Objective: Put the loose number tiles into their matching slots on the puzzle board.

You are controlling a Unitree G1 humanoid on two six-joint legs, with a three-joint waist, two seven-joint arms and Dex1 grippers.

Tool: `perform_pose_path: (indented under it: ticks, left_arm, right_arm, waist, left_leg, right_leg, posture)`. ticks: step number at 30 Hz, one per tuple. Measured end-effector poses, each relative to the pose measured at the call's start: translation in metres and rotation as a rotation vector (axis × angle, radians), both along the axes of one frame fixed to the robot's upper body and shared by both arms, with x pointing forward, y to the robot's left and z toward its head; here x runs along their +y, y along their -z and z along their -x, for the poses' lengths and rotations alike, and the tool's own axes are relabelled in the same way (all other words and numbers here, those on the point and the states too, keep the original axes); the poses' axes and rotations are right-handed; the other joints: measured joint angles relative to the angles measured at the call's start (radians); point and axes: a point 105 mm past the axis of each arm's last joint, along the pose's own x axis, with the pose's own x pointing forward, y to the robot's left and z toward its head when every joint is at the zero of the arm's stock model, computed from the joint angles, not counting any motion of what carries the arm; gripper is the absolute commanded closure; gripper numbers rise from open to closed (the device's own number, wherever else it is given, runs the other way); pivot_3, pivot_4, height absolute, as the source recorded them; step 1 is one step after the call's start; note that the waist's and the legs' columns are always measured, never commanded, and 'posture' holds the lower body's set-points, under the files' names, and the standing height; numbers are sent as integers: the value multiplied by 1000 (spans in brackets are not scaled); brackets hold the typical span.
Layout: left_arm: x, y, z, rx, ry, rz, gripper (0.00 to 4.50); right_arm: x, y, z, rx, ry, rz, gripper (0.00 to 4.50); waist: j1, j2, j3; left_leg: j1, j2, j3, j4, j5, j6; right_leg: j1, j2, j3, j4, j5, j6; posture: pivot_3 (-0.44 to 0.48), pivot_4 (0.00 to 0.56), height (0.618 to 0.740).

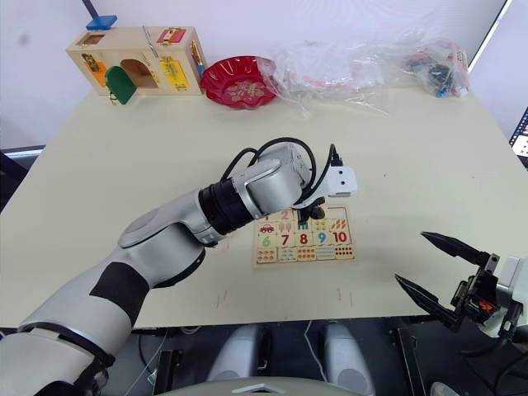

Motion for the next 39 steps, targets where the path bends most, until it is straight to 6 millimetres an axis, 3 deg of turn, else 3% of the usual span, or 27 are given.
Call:
perform_pose_path:
  ticks: [39]
  left_arm:
    - [2, 3, 0, -9, 25, -4, 3584]
  right_arm:
    - [2, -3, -1, -10, 5, 2, 0]
  waist:
    - [0, 0, 0]
  left_leg:
    - [0, 0, 0, 0, 0, 0]
  right_leg:
    - [0, 0, 0, 0, 0, 0]
  posture:
    - [0, 150, 740]
